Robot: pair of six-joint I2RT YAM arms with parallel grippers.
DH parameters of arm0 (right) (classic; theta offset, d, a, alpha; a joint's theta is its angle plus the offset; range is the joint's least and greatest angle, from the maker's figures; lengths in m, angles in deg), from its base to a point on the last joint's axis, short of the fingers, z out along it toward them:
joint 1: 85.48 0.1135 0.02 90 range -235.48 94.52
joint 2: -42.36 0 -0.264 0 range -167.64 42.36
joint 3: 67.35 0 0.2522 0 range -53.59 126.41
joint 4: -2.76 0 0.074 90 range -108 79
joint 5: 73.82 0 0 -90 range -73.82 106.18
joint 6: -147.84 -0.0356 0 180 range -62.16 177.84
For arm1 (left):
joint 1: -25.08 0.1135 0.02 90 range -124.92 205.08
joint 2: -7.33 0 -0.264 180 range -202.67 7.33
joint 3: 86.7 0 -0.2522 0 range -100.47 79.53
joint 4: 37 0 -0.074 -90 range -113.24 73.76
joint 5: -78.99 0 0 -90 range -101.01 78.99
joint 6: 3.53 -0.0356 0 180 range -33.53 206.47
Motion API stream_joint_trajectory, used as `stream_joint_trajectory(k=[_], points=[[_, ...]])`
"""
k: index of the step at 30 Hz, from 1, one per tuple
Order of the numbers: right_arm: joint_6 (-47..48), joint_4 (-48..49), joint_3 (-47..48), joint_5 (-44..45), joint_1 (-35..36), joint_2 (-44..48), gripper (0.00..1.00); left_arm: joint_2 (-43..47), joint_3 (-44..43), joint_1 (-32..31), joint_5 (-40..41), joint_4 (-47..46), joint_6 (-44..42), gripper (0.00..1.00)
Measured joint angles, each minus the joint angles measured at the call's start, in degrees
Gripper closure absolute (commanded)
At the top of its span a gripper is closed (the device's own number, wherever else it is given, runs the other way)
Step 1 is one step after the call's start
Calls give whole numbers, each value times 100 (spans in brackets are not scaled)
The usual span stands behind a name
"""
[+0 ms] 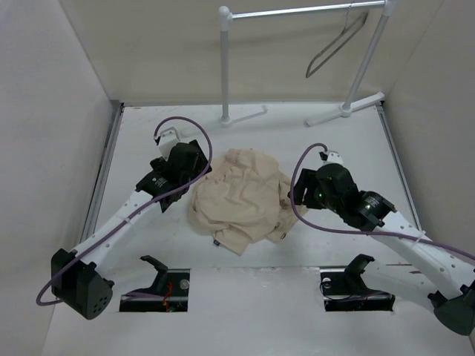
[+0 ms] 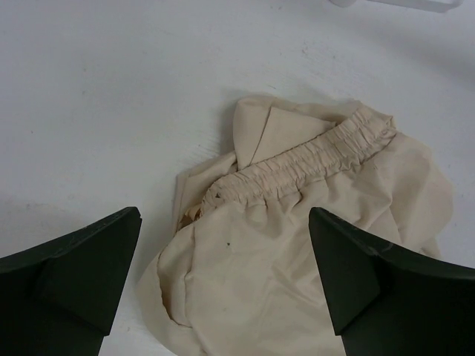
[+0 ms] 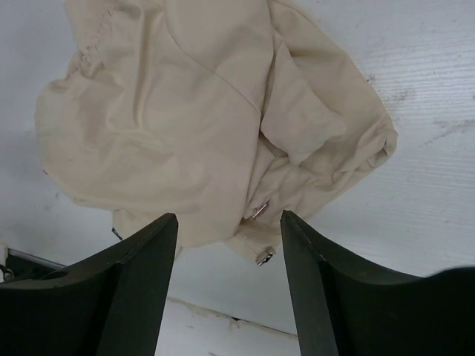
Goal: Place the trousers on the hanger
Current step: Flatten out the trousers at the center of the board.
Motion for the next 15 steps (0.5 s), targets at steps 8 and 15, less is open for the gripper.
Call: stream_joint_trajectory(k=[8,15], points=[[131,87,46,-61,-15,-240,87,-275,-153,190,-258,-15,22,0],[326,243,673,-297,48,-1086,89,151,-17,551,-732,-662,42,0]])
